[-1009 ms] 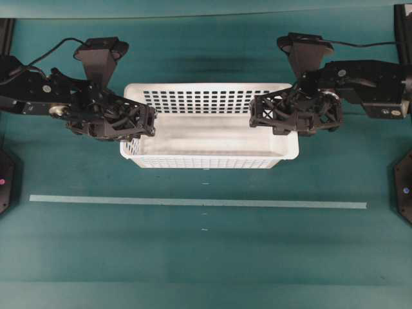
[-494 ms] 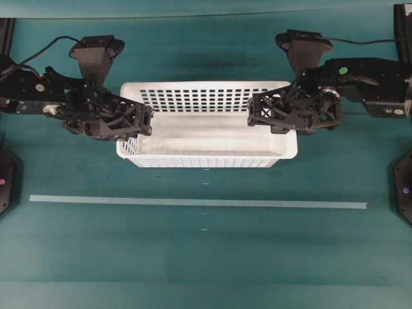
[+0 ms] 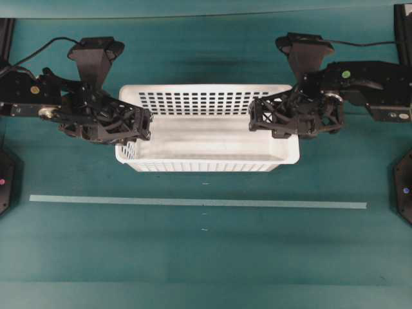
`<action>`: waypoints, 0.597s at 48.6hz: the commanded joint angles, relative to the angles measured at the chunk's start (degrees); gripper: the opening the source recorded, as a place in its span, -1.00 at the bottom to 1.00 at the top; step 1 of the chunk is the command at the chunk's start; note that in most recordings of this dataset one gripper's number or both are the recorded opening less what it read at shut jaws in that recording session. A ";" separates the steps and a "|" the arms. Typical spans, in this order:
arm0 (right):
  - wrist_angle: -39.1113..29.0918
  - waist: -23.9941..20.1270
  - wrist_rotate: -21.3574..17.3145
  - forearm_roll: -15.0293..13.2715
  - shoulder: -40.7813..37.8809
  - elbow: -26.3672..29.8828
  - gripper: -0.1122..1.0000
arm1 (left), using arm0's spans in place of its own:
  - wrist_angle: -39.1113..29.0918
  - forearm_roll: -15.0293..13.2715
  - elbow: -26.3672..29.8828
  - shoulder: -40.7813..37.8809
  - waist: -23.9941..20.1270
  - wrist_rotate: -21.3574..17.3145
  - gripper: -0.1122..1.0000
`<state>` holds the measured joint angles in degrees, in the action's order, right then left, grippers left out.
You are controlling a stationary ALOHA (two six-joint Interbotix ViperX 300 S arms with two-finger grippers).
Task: Lift the white basket with both hands.
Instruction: 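Lift the white basket with both grippers and carry it toward the front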
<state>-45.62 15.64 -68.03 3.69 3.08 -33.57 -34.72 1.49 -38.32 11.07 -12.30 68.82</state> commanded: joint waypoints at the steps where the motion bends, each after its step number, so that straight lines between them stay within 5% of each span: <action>1: 0.09 -2.20 0.44 0.09 0.44 -0.26 -0.52 | 0.09 0.18 0.88 1.67 1.41 0.26 -0.78; 29: 0.62 -11.69 -6.50 -0.09 0.53 -0.97 -0.52 | 0.00 0.26 -0.09 2.64 11.34 8.53 -0.78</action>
<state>-45.62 6.50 -75.06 3.87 3.78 -34.80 -35.16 1.49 -39.20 12.48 -2.72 77.61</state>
